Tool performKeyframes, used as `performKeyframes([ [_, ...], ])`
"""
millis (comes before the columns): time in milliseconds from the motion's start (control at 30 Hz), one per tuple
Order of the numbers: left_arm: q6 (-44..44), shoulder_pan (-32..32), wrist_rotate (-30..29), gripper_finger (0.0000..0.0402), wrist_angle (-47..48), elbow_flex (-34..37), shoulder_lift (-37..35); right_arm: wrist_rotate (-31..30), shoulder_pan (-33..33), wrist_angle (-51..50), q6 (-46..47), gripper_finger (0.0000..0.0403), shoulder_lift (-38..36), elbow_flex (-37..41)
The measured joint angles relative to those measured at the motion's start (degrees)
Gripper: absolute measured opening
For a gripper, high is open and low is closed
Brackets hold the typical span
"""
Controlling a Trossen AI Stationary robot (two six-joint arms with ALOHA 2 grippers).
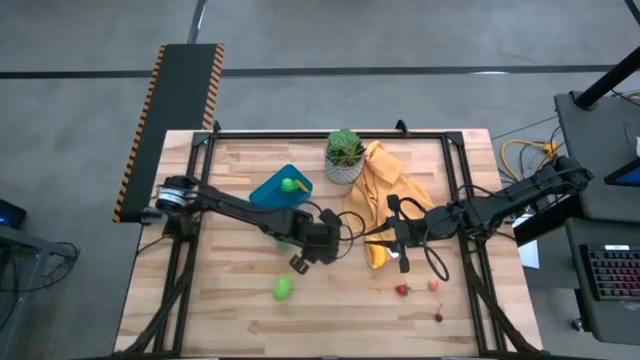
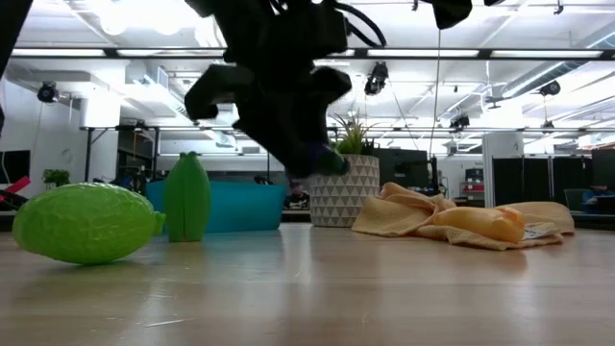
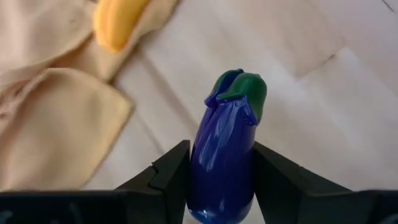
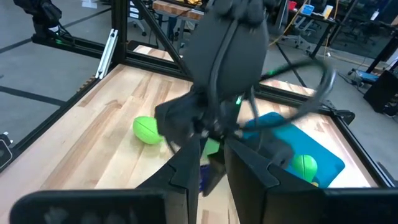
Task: Pick and placing Produce into tupperware
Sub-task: Put the violet eggplant into the blue bin
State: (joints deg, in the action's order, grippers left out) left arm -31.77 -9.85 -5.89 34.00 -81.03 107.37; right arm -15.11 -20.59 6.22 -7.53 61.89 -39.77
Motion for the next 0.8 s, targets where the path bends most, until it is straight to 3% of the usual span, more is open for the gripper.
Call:
performKeyframes([
  [533, 1.3, 1.0, -10.0, 0.0138, 6.1, 0.6, -7.9, 0.0, 0.0, 0.0, 0.0, 0.0068, 0.0, 0.0],
  [800, 5.0, 5.0, -10.9, 0.0138, 10.1, 1.2, -12.8, 0.0, 0.0, 0.0, 0.0, 0.0068, 0.0, 0.0],
])
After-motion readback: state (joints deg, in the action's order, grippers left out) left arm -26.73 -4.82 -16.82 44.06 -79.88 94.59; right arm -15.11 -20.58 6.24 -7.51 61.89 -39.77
